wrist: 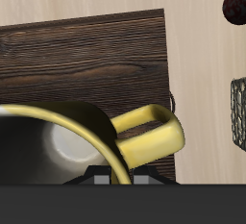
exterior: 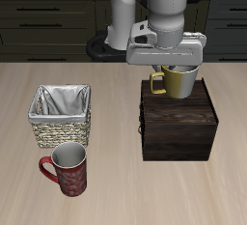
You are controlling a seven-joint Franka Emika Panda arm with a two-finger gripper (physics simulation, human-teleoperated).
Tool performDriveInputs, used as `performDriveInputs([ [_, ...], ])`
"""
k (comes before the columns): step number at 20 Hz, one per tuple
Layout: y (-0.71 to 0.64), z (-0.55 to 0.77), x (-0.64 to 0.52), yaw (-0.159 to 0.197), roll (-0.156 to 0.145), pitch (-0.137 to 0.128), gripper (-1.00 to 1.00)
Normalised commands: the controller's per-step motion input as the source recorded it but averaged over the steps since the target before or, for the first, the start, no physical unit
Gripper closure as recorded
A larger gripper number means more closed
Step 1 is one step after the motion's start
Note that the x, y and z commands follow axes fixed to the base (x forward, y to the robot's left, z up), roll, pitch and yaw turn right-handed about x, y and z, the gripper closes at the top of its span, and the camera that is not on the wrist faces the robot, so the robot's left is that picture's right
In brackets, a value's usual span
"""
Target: Place the white and yellow mug in the basket
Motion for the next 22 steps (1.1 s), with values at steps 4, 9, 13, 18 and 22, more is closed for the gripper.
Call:
performDriveInputs([
  [4, -0.14, 0.05, -0.02, -0.003, -0.008, 0.007, 1.0],
  [9, -0.32, 0.18, -0.14, 0.037, -0.016, -0.024, 1.0],
  [13, -0.52, 0.2, -0.13, 0.024, -0.045, -0.034, 1.0],
  [18, -0.56, 0.06, -0.1, 0.005, -0.045, -0.029, 1.0],
  [22, -0.8, 0.04, -0.07, -0.007, -0.082, -0.003, 1.0],
])
